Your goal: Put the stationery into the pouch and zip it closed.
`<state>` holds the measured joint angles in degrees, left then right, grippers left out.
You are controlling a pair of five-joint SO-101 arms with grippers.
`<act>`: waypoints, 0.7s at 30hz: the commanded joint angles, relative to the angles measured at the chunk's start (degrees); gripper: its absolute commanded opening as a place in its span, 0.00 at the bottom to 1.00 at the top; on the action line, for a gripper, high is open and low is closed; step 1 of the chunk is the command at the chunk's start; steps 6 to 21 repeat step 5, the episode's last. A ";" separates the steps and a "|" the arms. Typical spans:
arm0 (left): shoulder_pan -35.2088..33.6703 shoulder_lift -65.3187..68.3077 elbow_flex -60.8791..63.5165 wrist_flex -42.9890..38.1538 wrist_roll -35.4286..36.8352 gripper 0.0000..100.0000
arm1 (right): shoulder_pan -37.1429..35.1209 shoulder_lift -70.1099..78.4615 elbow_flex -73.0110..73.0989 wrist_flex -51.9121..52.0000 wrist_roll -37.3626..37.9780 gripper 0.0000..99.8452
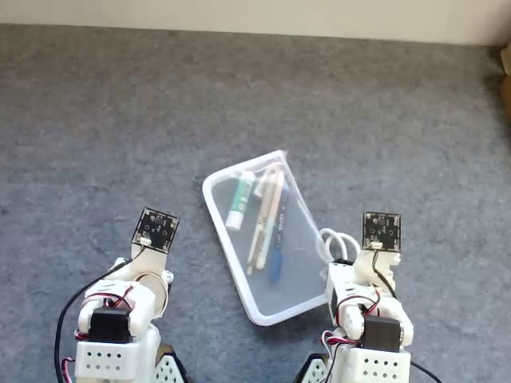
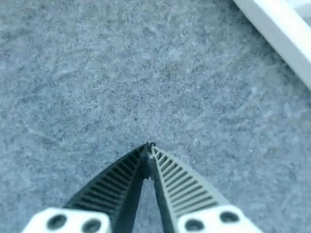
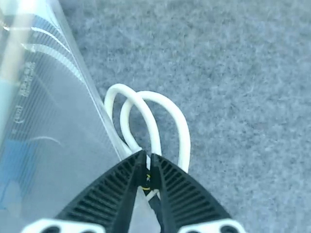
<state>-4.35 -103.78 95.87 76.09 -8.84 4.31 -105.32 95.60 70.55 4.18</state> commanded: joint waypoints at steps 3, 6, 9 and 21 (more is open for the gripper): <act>-0.66 -0.57 1.27 0.44 0.35 0.01 | 0.22 0.13 7.16 1.10 0.62 0.02; -0.66 -0.57 1.27 0.44 0.35 0.01 | 0.22 0.13 7.16 1.10 0.62 0.02; -0.66 -0.57 1.27 0.44 0.35 0.01 | 0.22 0.13 7.16 1.10 0.62 0.02; -0.66 -0.57 1.27 0.44 0.35 0.01 | 0.22 0.13 7.16 1.10 0.62 0.02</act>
